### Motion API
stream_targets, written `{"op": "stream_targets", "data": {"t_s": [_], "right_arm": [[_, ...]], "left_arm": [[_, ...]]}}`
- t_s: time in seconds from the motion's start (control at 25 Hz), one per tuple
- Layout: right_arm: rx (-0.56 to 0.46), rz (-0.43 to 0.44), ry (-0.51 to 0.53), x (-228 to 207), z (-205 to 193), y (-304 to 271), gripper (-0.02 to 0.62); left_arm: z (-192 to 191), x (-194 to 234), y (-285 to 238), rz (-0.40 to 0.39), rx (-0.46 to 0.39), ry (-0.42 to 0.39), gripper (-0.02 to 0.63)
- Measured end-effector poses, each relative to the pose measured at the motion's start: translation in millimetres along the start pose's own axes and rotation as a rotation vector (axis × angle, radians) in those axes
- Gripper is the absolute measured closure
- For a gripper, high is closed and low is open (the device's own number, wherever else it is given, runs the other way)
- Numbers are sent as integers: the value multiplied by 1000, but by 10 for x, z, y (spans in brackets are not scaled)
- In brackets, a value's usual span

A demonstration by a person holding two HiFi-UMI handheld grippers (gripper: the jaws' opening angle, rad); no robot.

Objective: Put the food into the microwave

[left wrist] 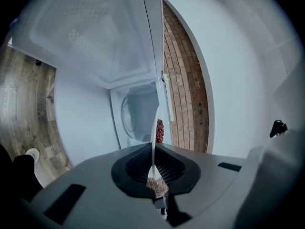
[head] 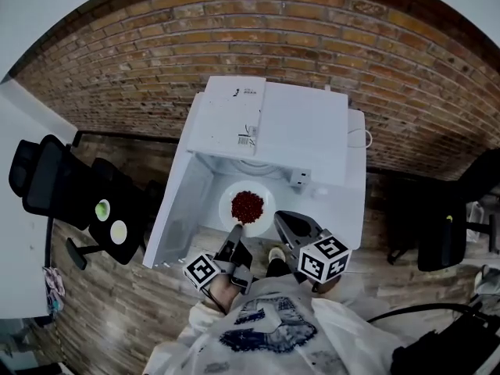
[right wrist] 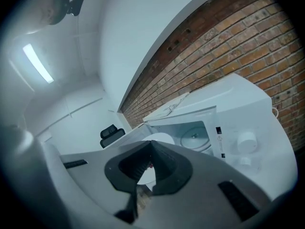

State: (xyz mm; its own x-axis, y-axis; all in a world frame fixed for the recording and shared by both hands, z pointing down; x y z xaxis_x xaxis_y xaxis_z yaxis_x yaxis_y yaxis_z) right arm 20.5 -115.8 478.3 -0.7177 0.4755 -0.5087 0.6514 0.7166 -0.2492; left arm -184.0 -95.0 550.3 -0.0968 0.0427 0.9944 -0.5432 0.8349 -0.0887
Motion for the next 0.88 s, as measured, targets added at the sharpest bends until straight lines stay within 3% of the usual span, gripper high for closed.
{"op": "stream_targets", "data": {"t_s": [0.88], "right_arm": [[13,-39,25,-299,158,-321,581]], "left_arm": [[121,225,-634,2,41,32,591]]}}
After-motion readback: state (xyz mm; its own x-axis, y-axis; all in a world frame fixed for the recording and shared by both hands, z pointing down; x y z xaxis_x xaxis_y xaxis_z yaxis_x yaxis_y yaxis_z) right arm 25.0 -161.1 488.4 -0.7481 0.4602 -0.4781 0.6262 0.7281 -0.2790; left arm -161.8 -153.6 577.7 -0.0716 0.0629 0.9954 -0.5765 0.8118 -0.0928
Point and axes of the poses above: the fingertips, and each gripper's own axes: y backward along the fingers, x to its left, z out of its top, the point moved 8 cm from there along y, backward along the fingers, and after that the axes turned 1 degree about -x, right-handed, at the moved point
